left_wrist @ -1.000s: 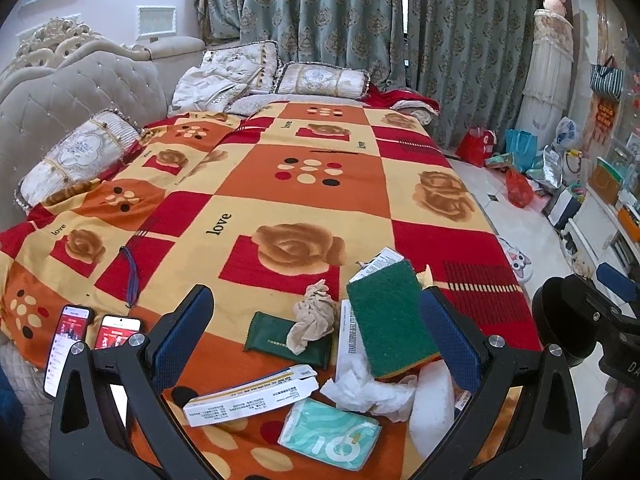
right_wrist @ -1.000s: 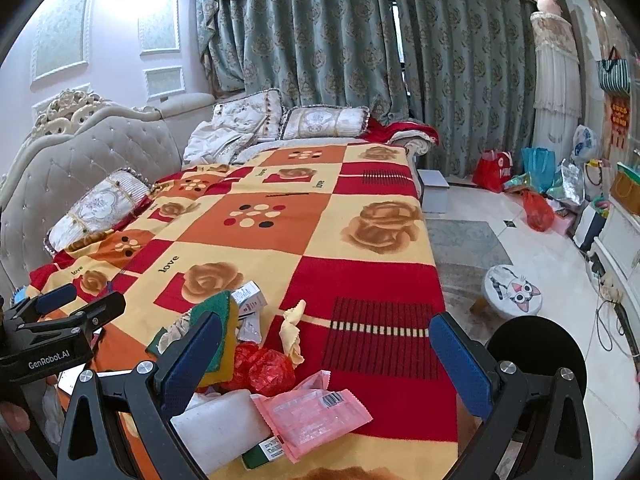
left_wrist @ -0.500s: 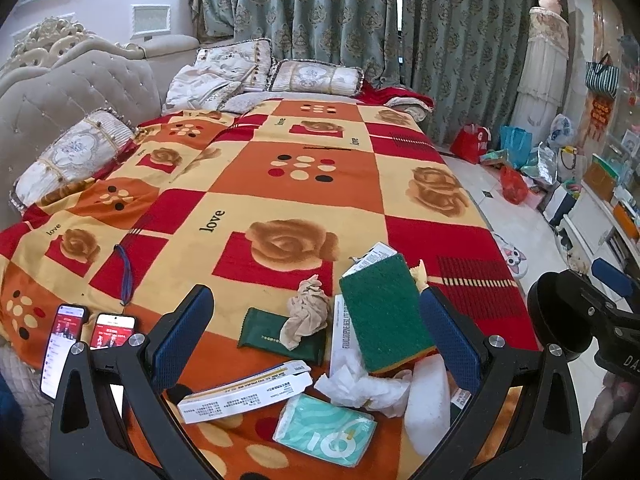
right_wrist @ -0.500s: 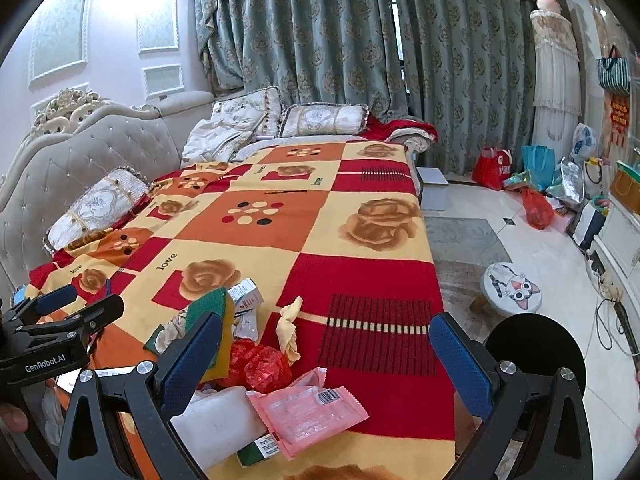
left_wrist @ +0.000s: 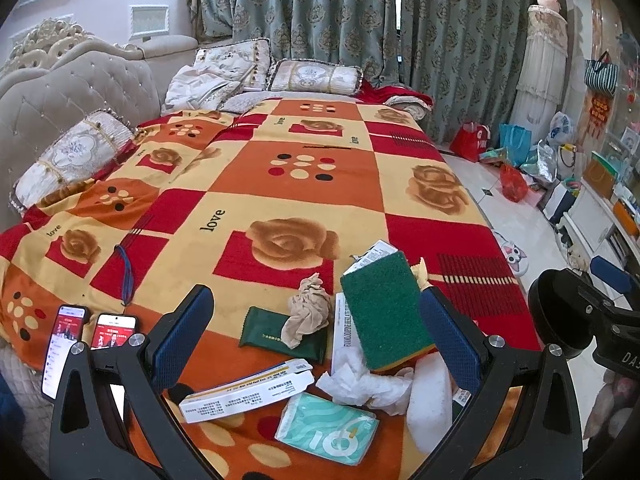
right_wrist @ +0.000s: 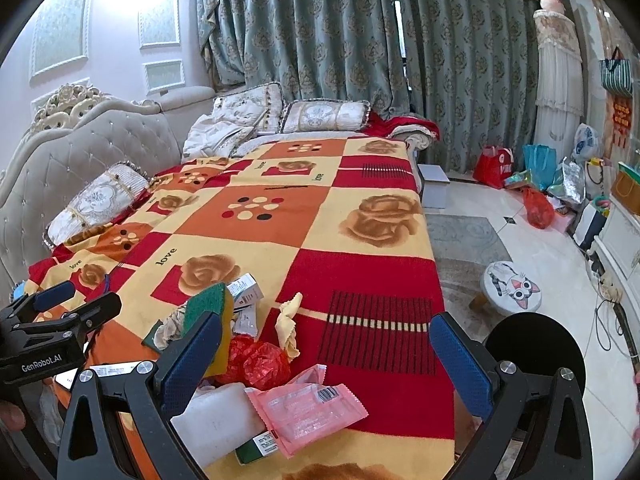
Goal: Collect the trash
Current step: 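Move both tools toward the trash scattered on the bedspread, then close the right tool on the green scouring pad and lift it, then close the left tool on the beige crumpled cloth and lift it, then carry the pad and cloth over the black bin and open both tools, then move both tools back over the remaining trash on the bedspread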
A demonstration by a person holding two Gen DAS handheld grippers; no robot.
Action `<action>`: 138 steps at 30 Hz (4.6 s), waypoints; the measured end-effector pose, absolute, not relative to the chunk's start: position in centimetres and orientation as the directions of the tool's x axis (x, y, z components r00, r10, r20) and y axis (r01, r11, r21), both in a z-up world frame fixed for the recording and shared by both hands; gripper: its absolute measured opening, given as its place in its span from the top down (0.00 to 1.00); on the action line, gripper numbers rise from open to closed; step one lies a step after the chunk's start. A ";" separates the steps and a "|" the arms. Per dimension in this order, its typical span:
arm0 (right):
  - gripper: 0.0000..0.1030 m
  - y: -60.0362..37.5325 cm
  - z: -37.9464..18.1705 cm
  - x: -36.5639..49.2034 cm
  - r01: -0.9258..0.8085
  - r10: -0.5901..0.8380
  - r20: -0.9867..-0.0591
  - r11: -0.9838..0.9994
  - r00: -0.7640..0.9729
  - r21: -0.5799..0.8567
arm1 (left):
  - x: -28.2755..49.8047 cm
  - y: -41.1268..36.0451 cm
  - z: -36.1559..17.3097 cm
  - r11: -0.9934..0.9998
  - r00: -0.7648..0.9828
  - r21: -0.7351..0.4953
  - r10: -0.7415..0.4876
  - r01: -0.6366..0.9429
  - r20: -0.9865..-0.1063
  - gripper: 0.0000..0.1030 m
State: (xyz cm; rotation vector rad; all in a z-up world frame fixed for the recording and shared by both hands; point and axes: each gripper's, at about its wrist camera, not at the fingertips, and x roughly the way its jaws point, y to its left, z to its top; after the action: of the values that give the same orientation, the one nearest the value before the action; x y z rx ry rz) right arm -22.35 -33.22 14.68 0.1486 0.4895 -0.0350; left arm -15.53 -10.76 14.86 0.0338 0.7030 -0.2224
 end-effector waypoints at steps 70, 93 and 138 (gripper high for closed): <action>0.49 -30.5 12.8 -13.9 -0.193 0.342 -0.580 0.933 0.739 0.304 | -4.0 -10.3 3.9 0.950 0.390 -0.113 -0.226 0.292 -0.893 0.75; 0.48 -54.0 7.5 -22.8 0.228 0.068 -0.618 0.893 0.783 0.388 | -11.7 -29.4 14.0 0.751 0.288 -0.282 -0.529 0.597 -0.798 0.81; 0.23 -49.2 7.7 -24.0 0.174 0.063 -0.582 0.923 0.811 0.343 | -15.3 -30.1 11.6 0.827 0.445 -0.133 -0.421 0.546 -0.790 0.50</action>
State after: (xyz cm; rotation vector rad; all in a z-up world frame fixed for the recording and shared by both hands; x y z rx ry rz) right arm -23.97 -49.22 7.70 0.3966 0.6264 -0.0607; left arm -15.29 -30.09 11.61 0.1486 0.9334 -0.6022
